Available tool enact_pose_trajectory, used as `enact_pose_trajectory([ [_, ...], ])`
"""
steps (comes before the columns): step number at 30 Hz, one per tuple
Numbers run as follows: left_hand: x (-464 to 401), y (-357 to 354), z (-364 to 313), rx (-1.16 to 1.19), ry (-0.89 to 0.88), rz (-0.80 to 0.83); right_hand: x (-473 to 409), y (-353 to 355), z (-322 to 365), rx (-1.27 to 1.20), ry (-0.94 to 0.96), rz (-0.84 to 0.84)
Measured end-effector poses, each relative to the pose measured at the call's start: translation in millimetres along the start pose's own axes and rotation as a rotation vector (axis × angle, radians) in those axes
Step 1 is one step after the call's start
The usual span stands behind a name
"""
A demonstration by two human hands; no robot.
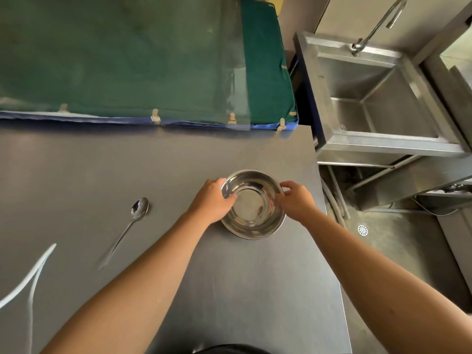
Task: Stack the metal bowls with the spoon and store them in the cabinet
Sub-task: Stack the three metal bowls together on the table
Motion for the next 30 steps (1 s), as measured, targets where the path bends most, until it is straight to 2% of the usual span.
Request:
enact_pose_trajectory([
  [8, 0.0, -11.4, 11.4, 0.01, 0.021, -0.033, -11.9, -12.2, -12.4, 0.013, 0.014, 0.013],
  [15, 0.1, -13.5, 22.2, -0.018, 0.038, -0.014, -22.4, -12.4, -12.7, 0.052, 0.015, -0.066],
  [22, 11.4, 2.4, 40.3, -0.103, 0.009, -0.019, -23.4, -23.4, -13.0, 0.027, 0.027, -0.066],
  [27, 27.6, 36.9, 72.9, -0.184, 0.041, -0.1, -18.4, -31.7, -4.4, 0.016, 0.033, -0.059],
  [30, 39.6, 65.6, 94.9, -0.258, 0.064, -0.209, -13.1, -37.7, 1.4, 0.009, 0.033, -0.055],
])
Point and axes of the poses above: each hand's wrist, its own x-axis away from the middle knuckle, its own y-axis out of the back of the hand, z = x × y, the point moved 8 cm from there along -x, towards the middle knuckle, and after that the axes turned 10 degrees about x, right-handed, at the moved point
